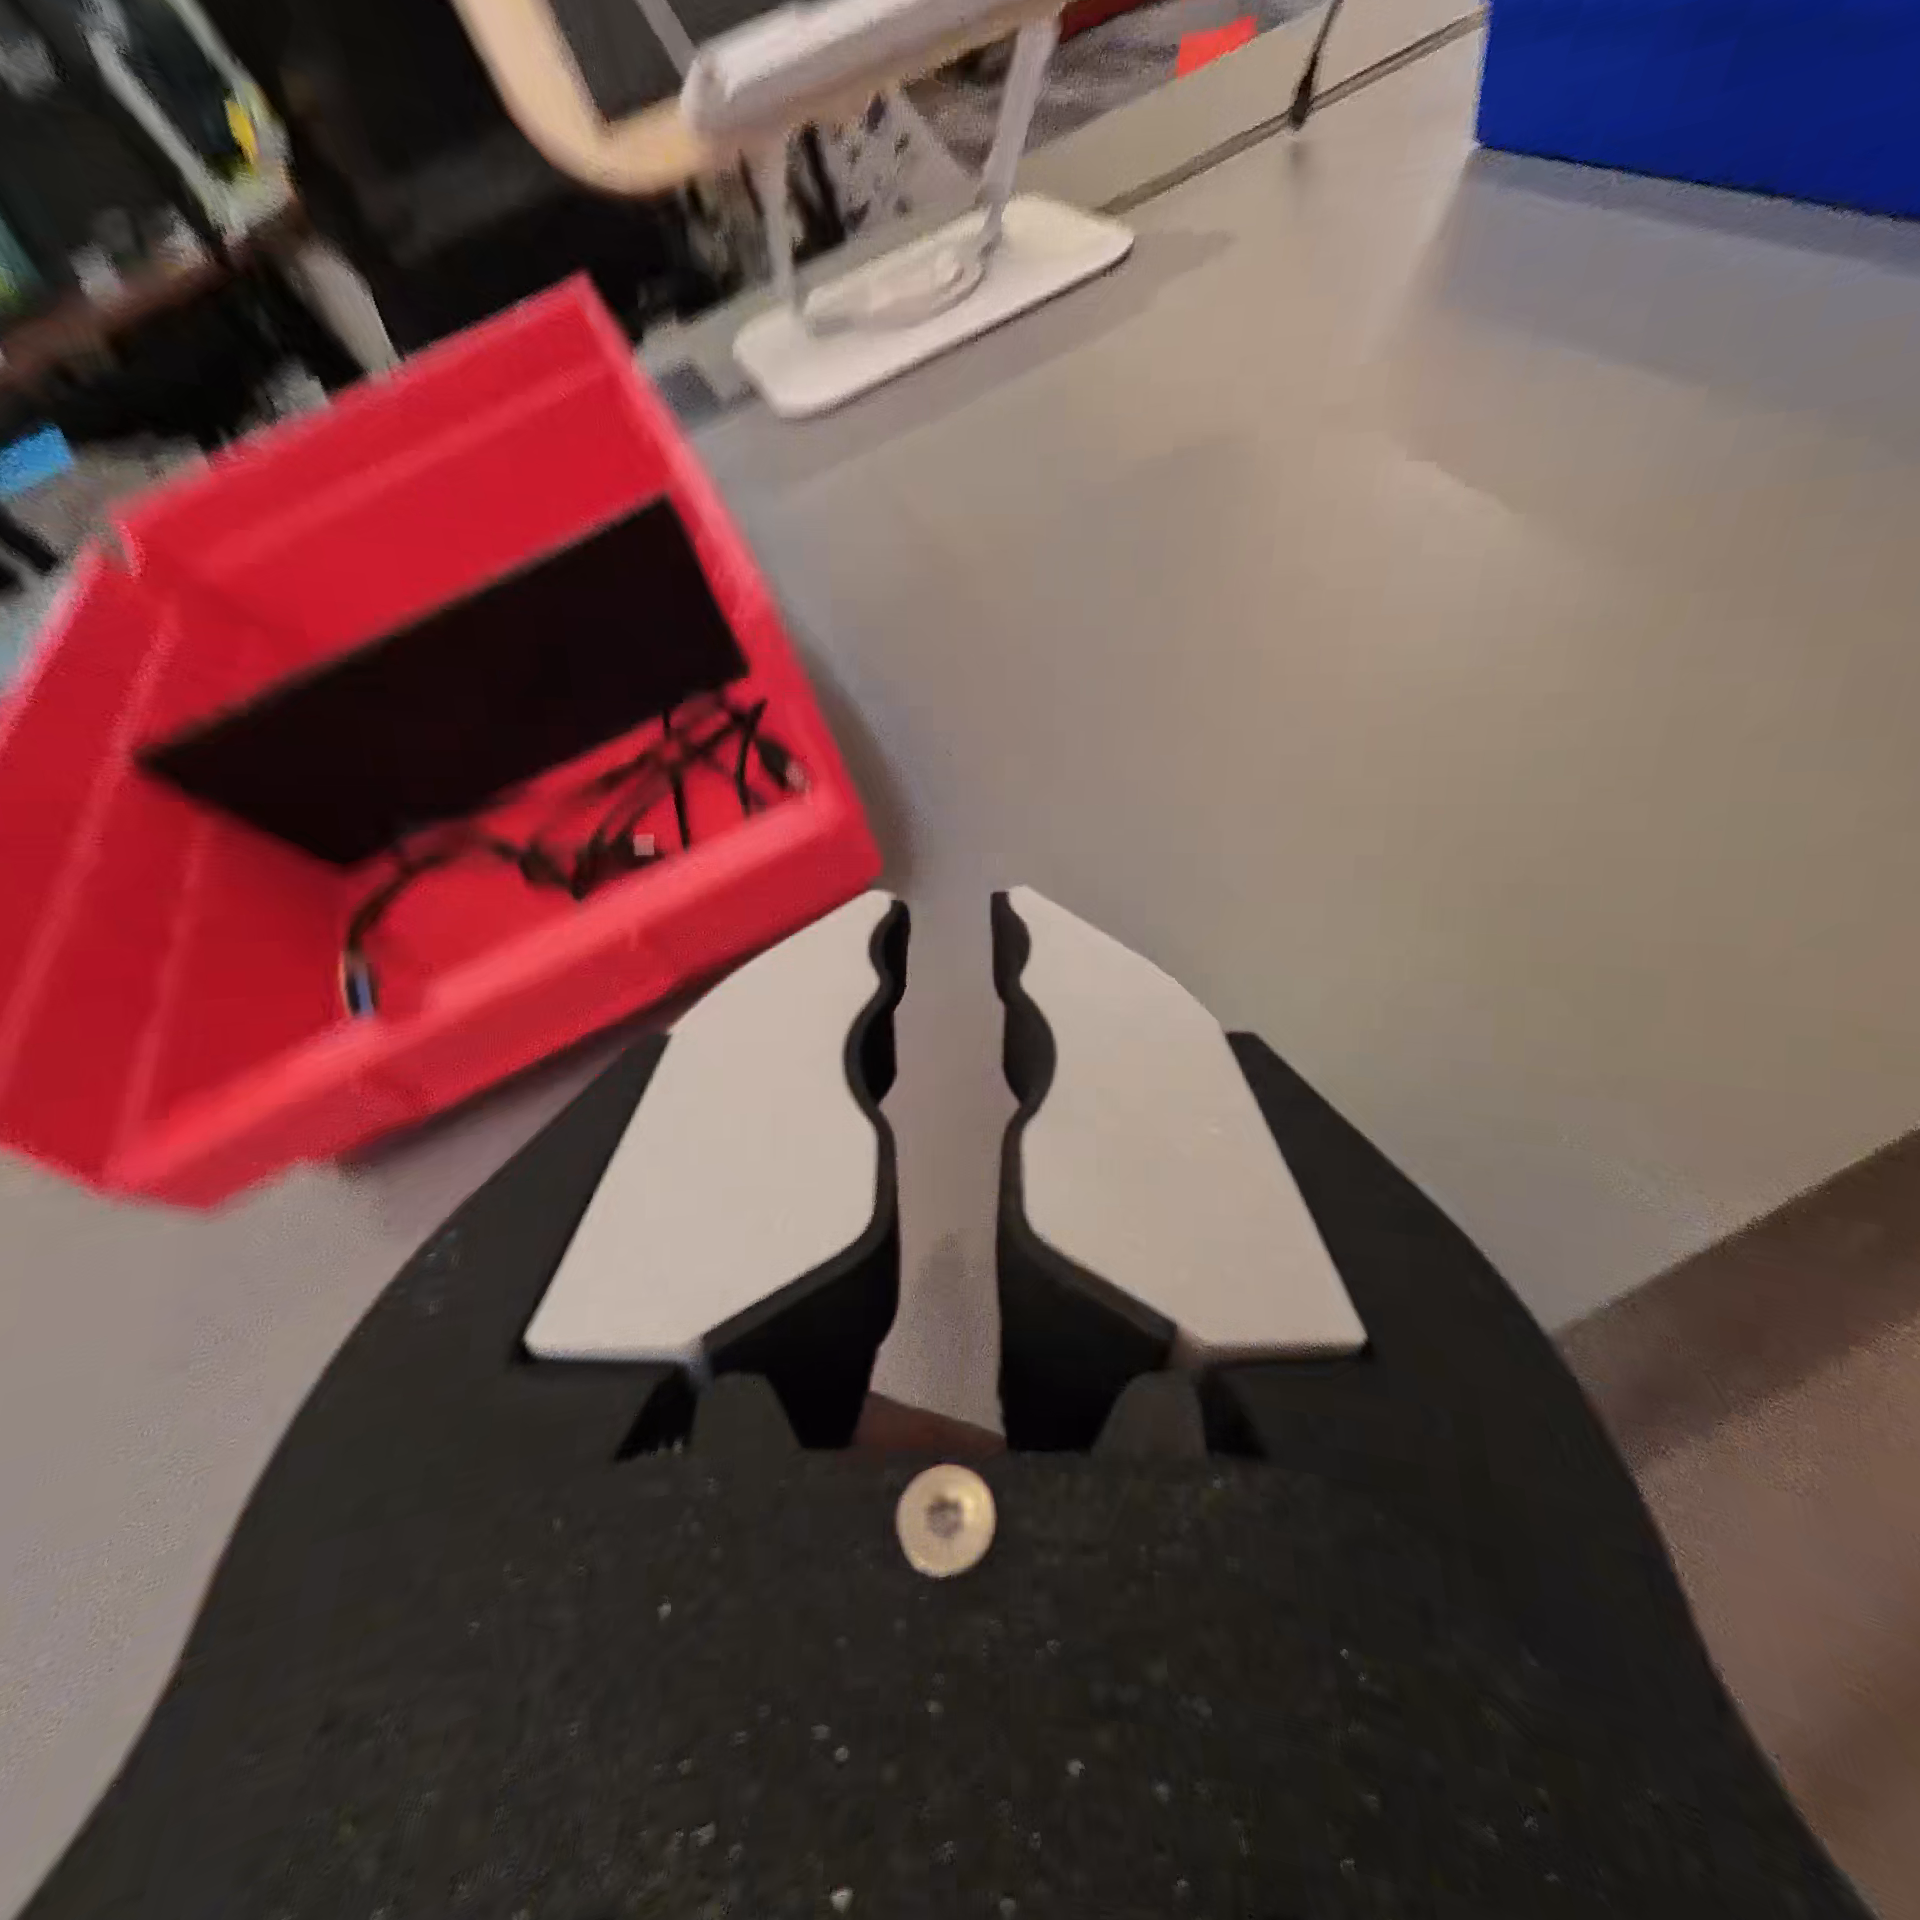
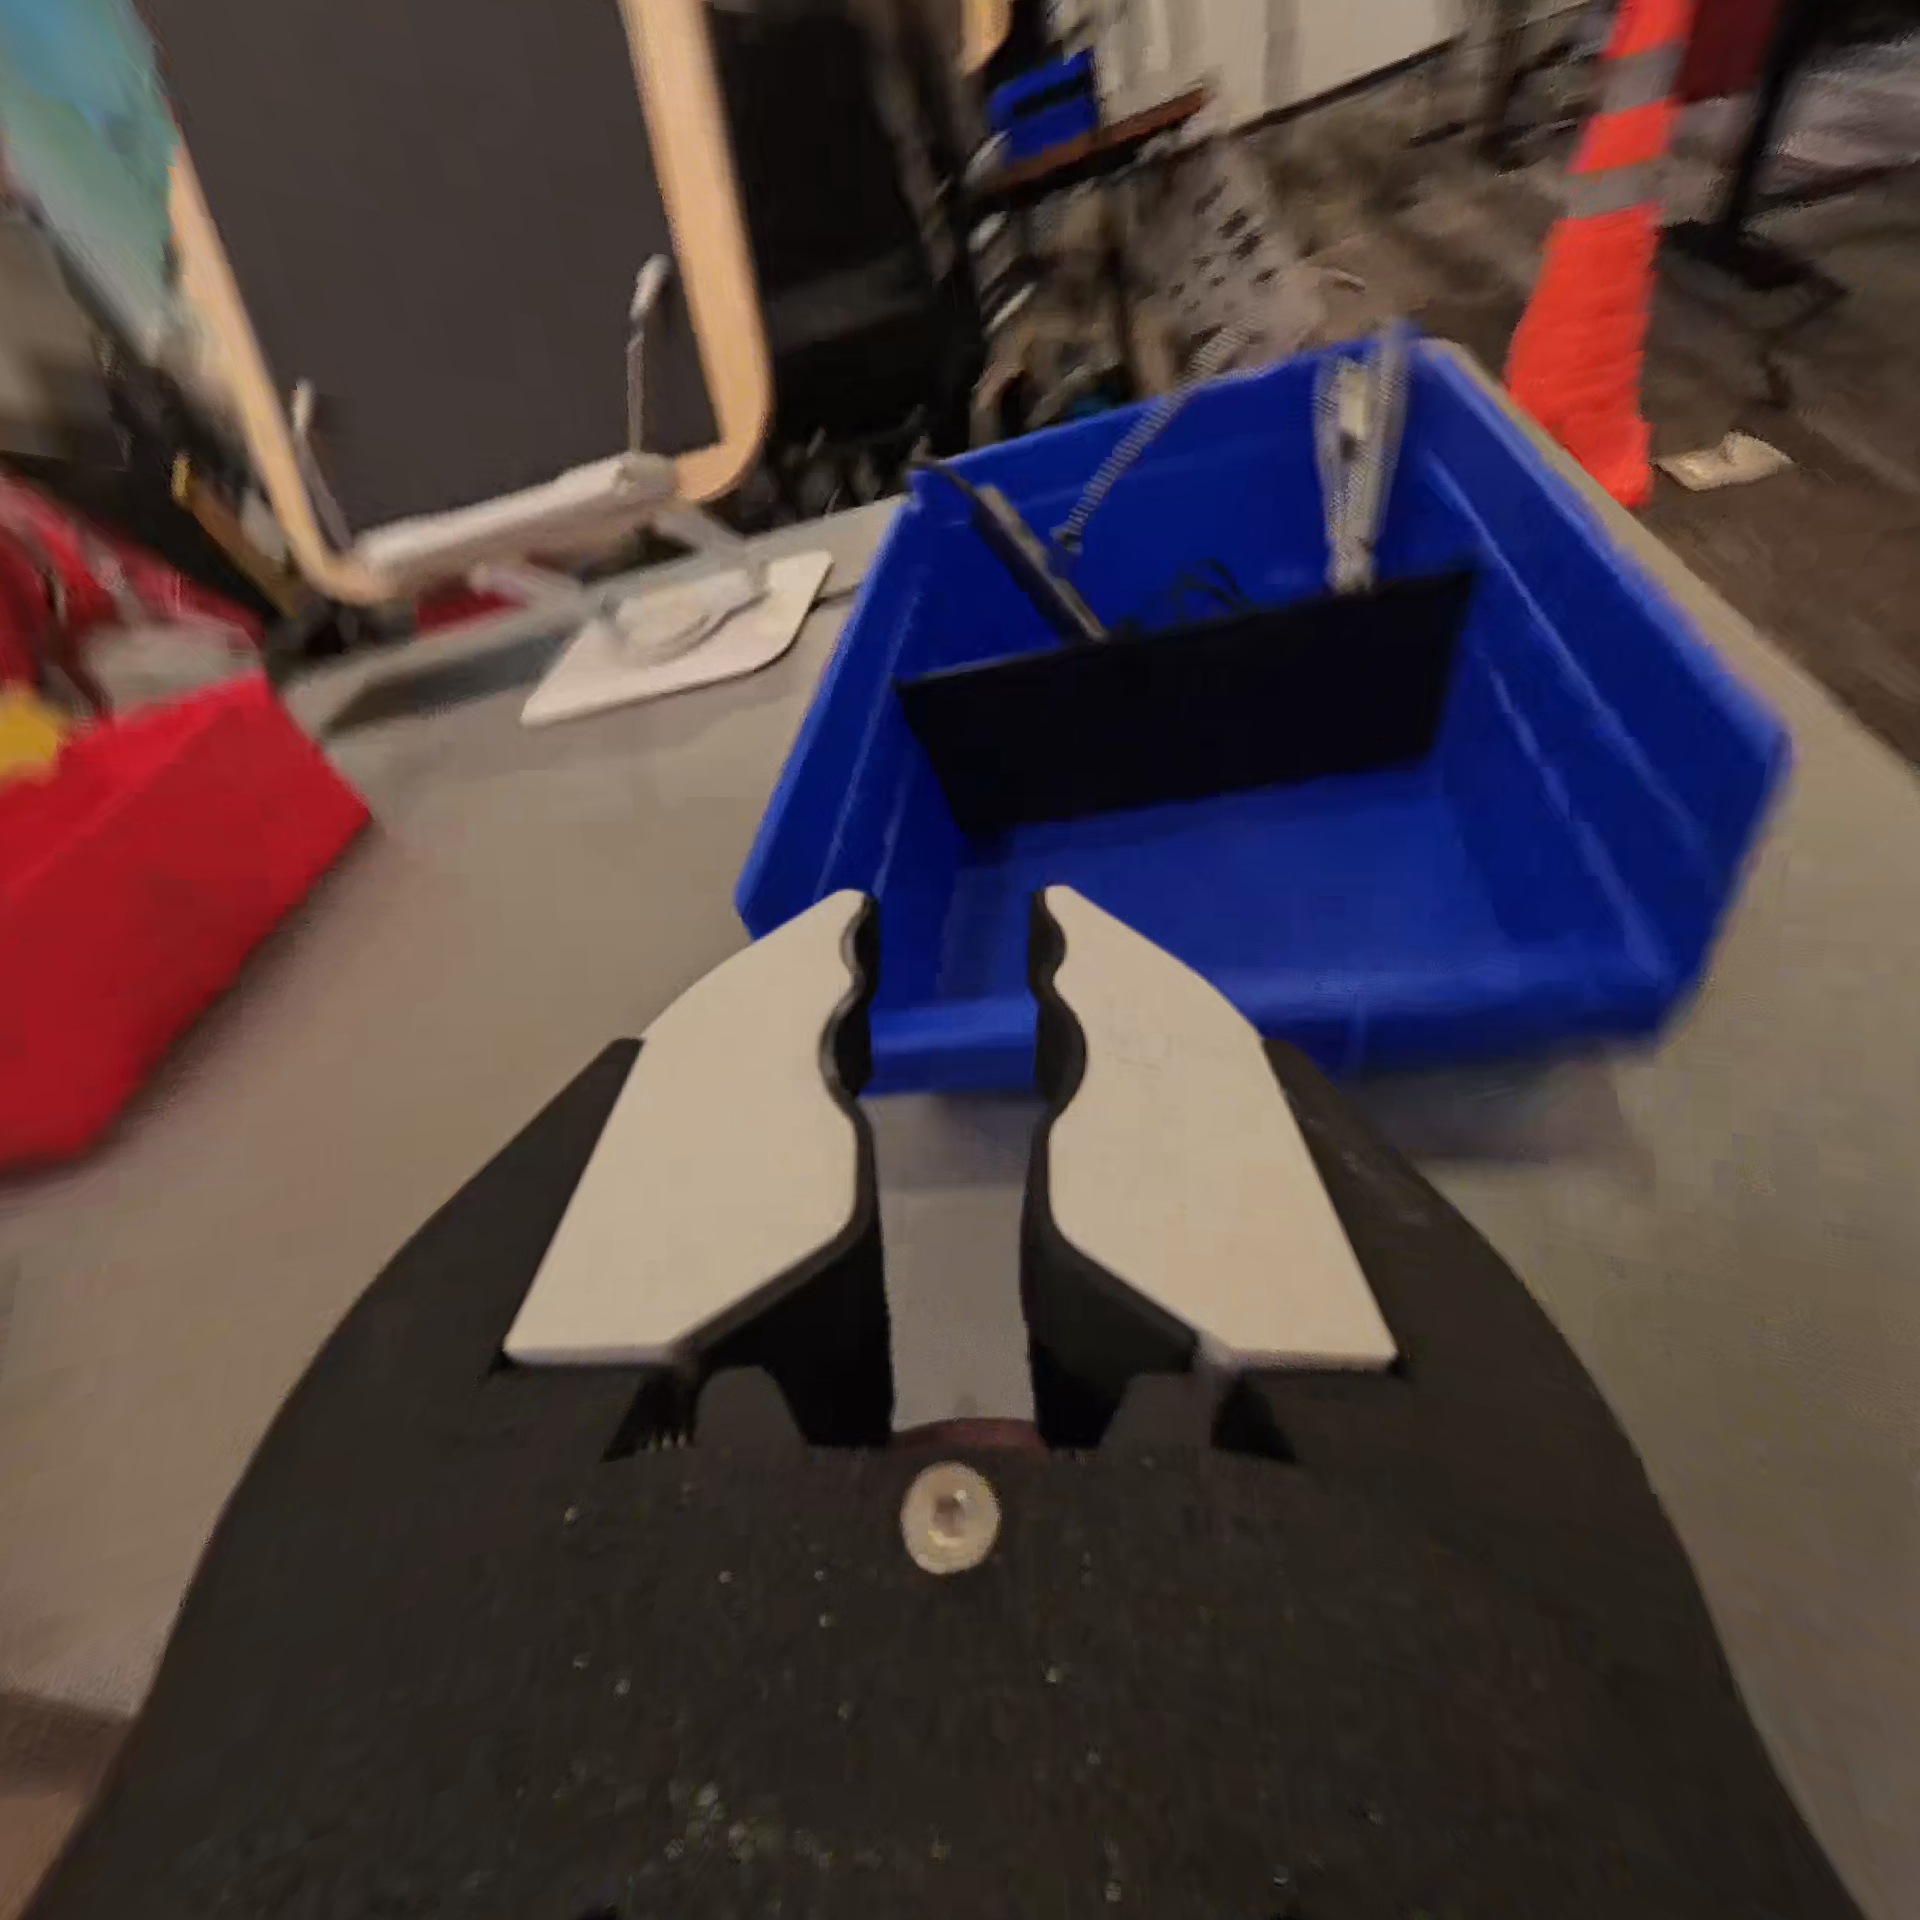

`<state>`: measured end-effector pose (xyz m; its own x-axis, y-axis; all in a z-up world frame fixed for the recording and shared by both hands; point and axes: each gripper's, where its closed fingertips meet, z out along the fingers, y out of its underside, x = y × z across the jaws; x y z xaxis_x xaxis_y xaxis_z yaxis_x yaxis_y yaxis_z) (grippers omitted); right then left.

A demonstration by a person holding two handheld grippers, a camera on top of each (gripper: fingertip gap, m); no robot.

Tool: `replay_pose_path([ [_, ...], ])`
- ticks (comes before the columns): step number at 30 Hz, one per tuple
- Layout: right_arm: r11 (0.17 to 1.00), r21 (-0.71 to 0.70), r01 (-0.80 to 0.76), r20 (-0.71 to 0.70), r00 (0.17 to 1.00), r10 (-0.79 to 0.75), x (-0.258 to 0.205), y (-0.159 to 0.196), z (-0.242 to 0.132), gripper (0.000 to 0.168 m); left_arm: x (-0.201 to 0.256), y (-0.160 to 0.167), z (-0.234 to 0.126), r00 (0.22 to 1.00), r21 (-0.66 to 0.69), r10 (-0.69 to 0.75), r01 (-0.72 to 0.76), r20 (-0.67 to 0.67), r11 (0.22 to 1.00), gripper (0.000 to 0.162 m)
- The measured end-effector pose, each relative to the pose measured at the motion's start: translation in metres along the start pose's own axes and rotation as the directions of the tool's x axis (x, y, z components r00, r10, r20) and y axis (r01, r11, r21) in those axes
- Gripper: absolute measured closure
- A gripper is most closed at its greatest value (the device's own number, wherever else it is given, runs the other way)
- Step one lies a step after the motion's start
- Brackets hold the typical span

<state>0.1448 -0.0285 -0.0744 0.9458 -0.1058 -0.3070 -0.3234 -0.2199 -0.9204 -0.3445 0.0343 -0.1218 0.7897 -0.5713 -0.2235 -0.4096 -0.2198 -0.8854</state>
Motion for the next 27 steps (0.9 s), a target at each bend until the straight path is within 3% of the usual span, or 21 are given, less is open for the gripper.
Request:
replay_pose_path([
  [1, 0.995, 0.061, -0.081, -0.024, 0.996, 0.083, 0.002, 0.017, -0.012, 0.139, -0.007, 0.011, -0.005, 0.997, -0.025, -0.077, 0.077, 0.005, 0.997, 0.143],
  [3, 0.989, 0.033, -0.147, -0.074, 0.986, 0.149, 0.009, 0.05, -0.024, 0.137, -0.021, 0.033, -0.012, 0.973, -0.064, -0.23, 0.231, 0.024, 0.971, 0.139],
  [6, 0.999, -0.006, -0.05, -0.057, 0.997, 0.05, 0.017, 0.044, -0.022, 0.138, -0.037, 0.056, -0.016, 0.932, -0.123, -0.355, 0.361, 0.068, 0.924, 0.13],
  [9, 0.999, -0.049, 0.005, -0.092, 0.996, -0.01, 0.03, 0.04, -0.014, 0.138, -0.043, 0.055, -0.013, 0.916, -0.107, -0.395, 0.401, 0.075, 0.91, 0.126],
  [13, 0.995, -0.057, -0.082, 0.018, 0.996, 0.083, 0.004, 0.05, -0.007, 0.14, -0.036, 0.052, -0.01, 0.926, -0.109, -0.371, 0.376, 0.065, 0.92, 0.126],
  [22, 0.982, -0.134, -0.131, 0.097, 0.985, 0.145, -0.014, 0.061, 0.004, 0.141, -0.046, 0.06, -0.013, 0.929, -0.111, -0.347, 0.361, 0.129, 0.926, 0.122],
  [27, 0.982, -0.154, -0.108, 0.118, 0.985, 0.127, -0.023, 0.066, 0.003, 0.141, -0.092, 0.042, -0.019, 0.934, -0.036, -0.188, 0.209, 0.305, 0.977, 0.125],
])
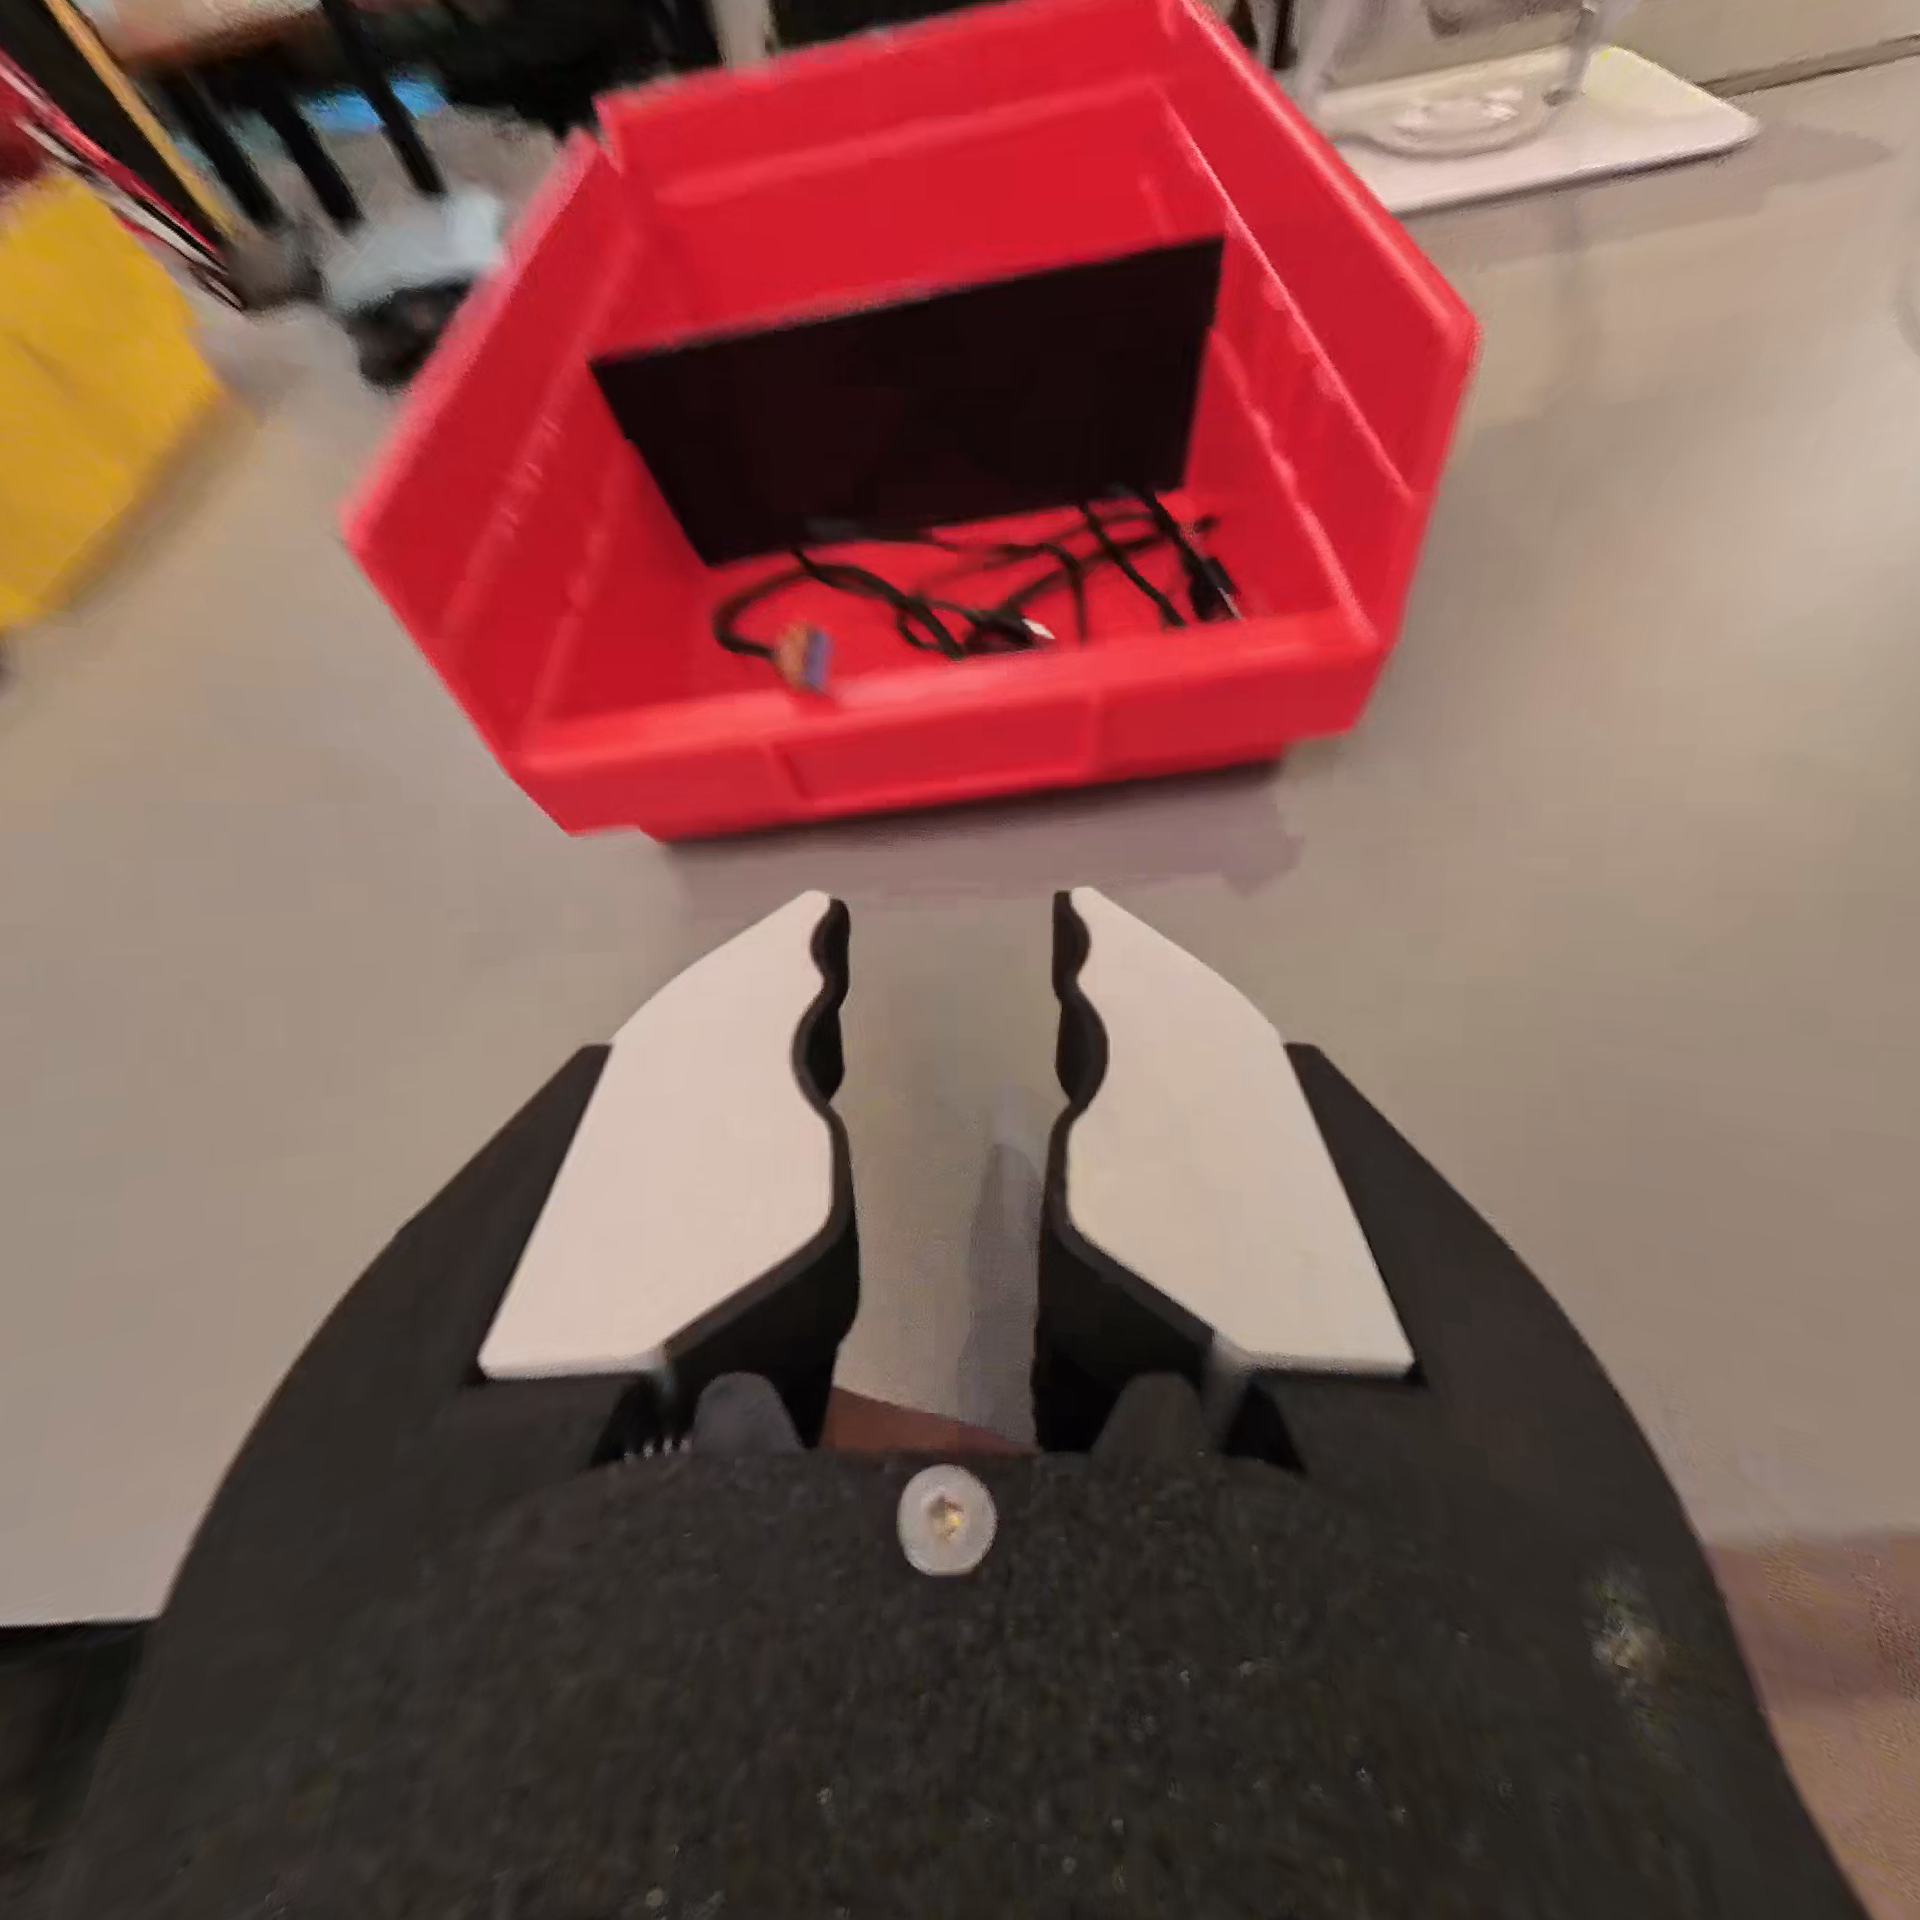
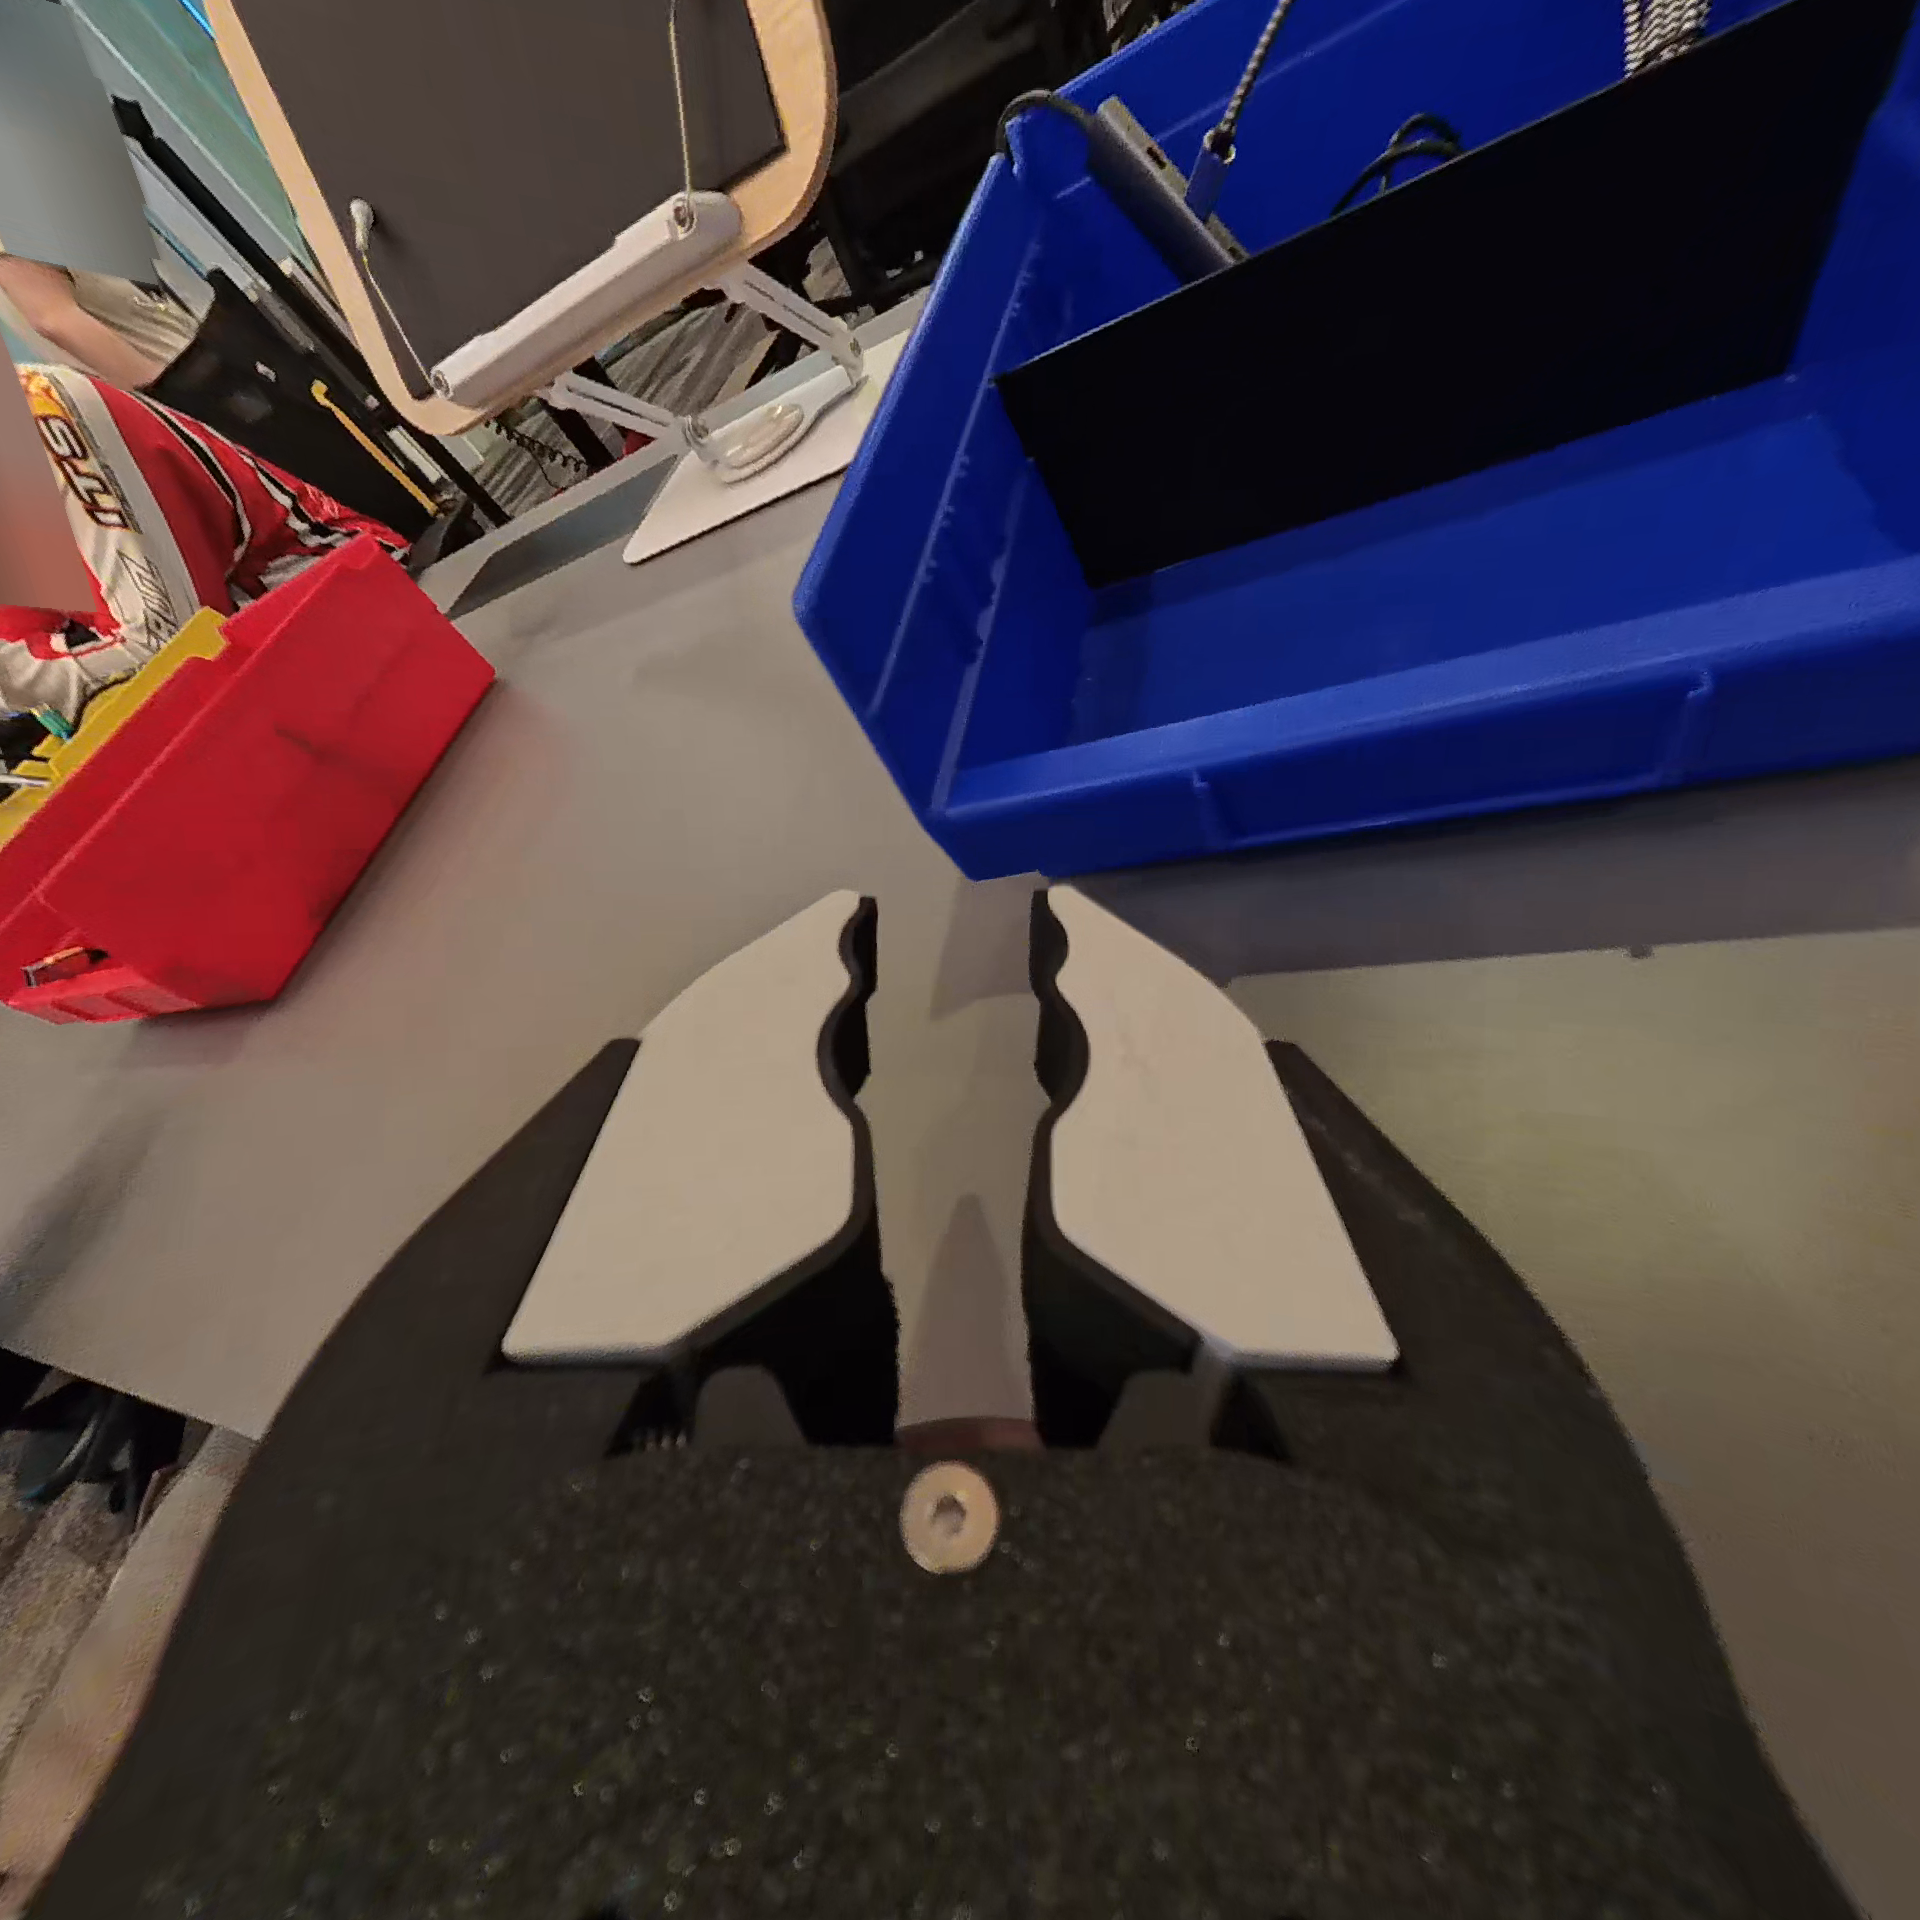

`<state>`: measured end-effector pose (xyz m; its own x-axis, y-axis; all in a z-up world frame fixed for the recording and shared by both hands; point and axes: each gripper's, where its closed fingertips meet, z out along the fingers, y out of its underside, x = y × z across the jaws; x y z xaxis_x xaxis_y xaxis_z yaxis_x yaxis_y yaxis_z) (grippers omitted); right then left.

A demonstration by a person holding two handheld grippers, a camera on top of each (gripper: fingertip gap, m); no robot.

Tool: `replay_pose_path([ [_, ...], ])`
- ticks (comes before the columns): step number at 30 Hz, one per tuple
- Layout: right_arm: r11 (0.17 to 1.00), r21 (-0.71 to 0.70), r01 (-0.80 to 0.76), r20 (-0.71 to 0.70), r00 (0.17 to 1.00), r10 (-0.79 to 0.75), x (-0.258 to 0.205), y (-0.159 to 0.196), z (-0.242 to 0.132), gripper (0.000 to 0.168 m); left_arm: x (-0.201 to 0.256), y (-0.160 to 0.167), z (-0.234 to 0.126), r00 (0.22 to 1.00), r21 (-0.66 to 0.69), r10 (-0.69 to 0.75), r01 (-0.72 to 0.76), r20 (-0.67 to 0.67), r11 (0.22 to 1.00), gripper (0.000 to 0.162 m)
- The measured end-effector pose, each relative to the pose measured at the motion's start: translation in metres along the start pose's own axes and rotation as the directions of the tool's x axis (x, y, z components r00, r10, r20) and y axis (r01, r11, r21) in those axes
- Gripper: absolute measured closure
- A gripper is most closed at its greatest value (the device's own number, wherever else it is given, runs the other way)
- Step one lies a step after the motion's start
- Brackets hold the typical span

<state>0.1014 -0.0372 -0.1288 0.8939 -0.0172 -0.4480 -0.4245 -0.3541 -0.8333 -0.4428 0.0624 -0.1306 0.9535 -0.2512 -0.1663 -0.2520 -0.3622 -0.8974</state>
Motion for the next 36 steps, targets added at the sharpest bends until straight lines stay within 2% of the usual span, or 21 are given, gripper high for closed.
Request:
replay_pose_path([
  [3, 1.0, -0.013, -0.002, 0.014, 1.0, 0.003, -0.003, 0.003, -0.001, 0.141, -0.017, -0.018, 0.017, 0.996, 0.006, 0.074, -0.074, 0.051, 0.997, 0.125],
  [9, 0.999, -0.039, -0.026, 0.024, 0.999, 0.027, -0.001, 0.011, -0.007, 0.141, -0.03, -0.025, 0.056, 0.984, -0.036, 0.149, -0.146, 0.098, 0.989, 0.128],
  [11, 0.998, -0.037, -0.058, 0.031, 0.998, 0.059, 0.001, 0.012, -0.011, 0.141, -0.032, -0.026, 0.064, 0.974, -0.045, 0.189, -0.185, 0.123, 0.982, 0.137],
  [13, 0.996, -0.035, -0.087, 0.038, 0.995, 0.088, 0.003, 0.014, -0.015, 0.141, -0.038, -0.023, 0.068, 0.959, -0.072, 0.228, -0.218, 0.17, 0.973, 0.158],
  [15, 0.995, -0.045, -0.092, 0.035, 0.995, 0.094, 0.005, 0.017, -0.019, 0.141, -0.043, -0.024, 0.067, 0.95, -0.091, 0.242, -0.228, 0.195, 0.969, 0.158],
  [18, 0.993, -0.034, -0.113, 0.039, 0.993, 0.115, 0.006, 0.017, -0.027, 0.141, -0.052, -0.045, 0.057, 0.941, -0.023, 0.231, -0.233, 0.247, 0.972, 0.158],
  [21, 0.992, -0.03, -0.121, 0.042, 0.992, 0.122, 0.006, 0.018, -0.032, 0.141, -0.063, -0.075, 0.036, 0.874, 0.055, 0.299, -0.345, 0.383, 0.937, 0.158],
  [23, 0.991, -0.034, -0.127, 0.042, 0.991, 0.129, 0.007, 0.02, -0.033, 0.141, -0.065, -0.095, 0.018, 0.8, 0.092, 0.353, -0.448, 0.485, 0.889, 0.158],
  [27, 0.989, -0.028, -0.146, 0.054, 0.988, 0.147, 0.006, 0.019, -0.036, 0.141, -0.052, -0.131, -0.022, 0.615, 0.143, 0.416, -0.657, 0.669, 0.74, 0.158],
  [29, 0.99, -0.034, -0.139, 0.053, 0.989, 0.141, 0.006, 0.02, -0.035, 0.141, -0.035, -0.148, -0.041, 0.606, 0.223, 0.382, -0.691, 0.698, 0.688, 0.158],
  [30, 0.989, -0.036, -0.141, 0.058, 0.988, 0.143, 0.005, 0.02, -0.035, 0.141, -0.023, -0.156, -0.05, 0.638, 0.286, 0.354, -0.68, 0.684, 0.675, 0.158],
  [32, 0.989, -0.032, -0.143, 0.071, 0.987, 0.145, 0.002, 0.02, -0.035, 0.141, 0.006, -0.17, -0.067, 0.783, 0.469, 0.273, -0.57, 0.558, 0.675, 0.158],
  [34, 0.99, -0.048, -0.129, 0.075, 0.988, 0.132, -0.001, 0.023, -0.032, 0.141, 0.039, -0.183, -0.082, 0.931, 0.645, 0.189, -0.353, 0.312, 0.678, 0.158],
  [36, 0.991, -0.065, -0.118, 0.077, 0.989, 0.123, -0.003, 0.026, -0.031, 0.141, 0.077, -0.194, -0.096, 0.985, 0.746, 0.168, -0.131, 0.025, 0.653, 0.158],
])
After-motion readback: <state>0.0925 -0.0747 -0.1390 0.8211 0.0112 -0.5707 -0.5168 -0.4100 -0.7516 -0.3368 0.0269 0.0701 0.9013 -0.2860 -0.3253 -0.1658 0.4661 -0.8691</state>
